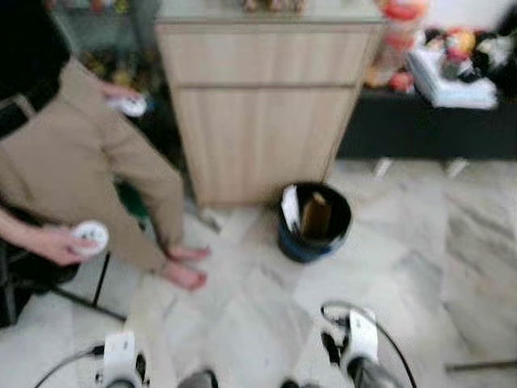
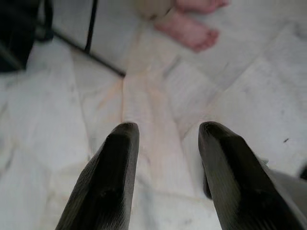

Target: Picking trash to rubbish bin

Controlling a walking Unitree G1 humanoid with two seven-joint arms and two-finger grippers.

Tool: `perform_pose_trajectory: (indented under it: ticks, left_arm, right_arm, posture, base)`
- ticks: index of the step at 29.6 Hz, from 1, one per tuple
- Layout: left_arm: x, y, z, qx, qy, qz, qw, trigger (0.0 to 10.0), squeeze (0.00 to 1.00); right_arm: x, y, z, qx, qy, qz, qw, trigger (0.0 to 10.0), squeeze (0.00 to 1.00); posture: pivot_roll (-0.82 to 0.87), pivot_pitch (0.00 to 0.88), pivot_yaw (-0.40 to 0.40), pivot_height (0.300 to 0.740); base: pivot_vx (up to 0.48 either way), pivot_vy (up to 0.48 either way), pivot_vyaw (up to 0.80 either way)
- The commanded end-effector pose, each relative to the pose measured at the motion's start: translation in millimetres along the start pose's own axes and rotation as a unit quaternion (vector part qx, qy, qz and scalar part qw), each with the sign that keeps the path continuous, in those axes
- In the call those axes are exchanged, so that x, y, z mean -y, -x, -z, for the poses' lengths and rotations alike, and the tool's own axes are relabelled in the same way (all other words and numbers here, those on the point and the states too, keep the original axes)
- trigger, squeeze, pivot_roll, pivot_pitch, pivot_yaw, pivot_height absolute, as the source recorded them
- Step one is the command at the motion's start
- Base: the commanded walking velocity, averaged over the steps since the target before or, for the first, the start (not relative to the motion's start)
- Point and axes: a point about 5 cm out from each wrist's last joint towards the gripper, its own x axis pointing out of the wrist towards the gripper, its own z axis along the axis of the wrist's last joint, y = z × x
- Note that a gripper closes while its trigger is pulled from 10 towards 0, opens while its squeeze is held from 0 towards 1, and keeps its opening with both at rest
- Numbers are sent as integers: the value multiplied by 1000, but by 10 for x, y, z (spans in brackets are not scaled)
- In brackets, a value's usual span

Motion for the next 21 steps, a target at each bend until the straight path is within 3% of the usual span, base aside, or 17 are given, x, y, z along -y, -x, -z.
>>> perform_pose_trajectory:
  ticks: [1, 15, 21]
  left_arm:
    - [4, 7, 21, -4, 1, 2, 1000, 10000, 0]
    - [-5, 4, 27, -9, -10, 5, 1000, 10000, 0]
    - [-29, -1, 27, -13, -50, -2, 999, 10000, 0]
  right_arm:
    - [40, 25, 85, -14, -8, 8, 1000, 10000, 0]
    - [30, 28, 112, -19, -12, 13, 1000, 10000, 0]
    - [7, 18, 87, -14, -13, 13, 1000, 10000, 0]
  posture:
    - [137, 202, -44, 740]
    - [132, 180, -29, 740]
    - [126, 167, -19, 740]
  base:
    - [0, 0, -800]
    - [0, 0, -788]
    - [0, -46, -788]
